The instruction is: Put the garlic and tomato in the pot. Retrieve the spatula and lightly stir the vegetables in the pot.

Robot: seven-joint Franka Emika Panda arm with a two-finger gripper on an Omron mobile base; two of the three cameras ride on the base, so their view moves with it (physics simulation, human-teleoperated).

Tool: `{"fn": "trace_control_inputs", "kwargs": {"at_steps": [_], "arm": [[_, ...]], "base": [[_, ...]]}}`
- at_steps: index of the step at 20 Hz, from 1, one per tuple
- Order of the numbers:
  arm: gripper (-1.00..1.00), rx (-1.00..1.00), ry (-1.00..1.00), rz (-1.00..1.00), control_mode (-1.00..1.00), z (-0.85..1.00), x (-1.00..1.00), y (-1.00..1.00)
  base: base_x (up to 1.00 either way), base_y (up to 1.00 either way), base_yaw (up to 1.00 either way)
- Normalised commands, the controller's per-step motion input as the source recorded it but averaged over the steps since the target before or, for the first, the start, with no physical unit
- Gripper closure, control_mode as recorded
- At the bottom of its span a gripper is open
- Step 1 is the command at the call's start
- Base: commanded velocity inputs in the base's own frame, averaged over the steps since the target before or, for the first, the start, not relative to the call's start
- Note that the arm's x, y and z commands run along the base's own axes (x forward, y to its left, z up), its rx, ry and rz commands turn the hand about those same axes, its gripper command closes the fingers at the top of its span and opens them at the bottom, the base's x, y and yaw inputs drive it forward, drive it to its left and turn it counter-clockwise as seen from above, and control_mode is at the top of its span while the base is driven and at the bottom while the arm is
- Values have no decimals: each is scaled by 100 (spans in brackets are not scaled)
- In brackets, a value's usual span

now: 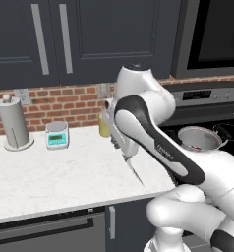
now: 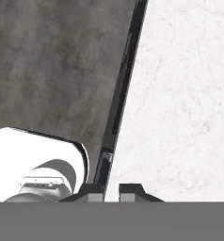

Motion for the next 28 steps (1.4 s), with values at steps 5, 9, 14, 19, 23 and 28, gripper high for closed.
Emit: {"fn": "trace_control_inputs", "kwargs": {"at_steps": [5,9,14,19,23,28], "arm": [[100,40,24,-8,-100,40,17,-100],[100,34,21,-18,-100,29,34,-96],[100,28,12,-20,-100,21,42,-88],[100,16,1,-23,-100,3,36,-99],[100,9,0,-24,-100,0,21,-88],[100,9,-1,-23,-100,18,17,-84]], "base": [[0,0,0],[0,0,0],[0,0,0],[0,0,0],[0,0,0],[0,0,0]]}}
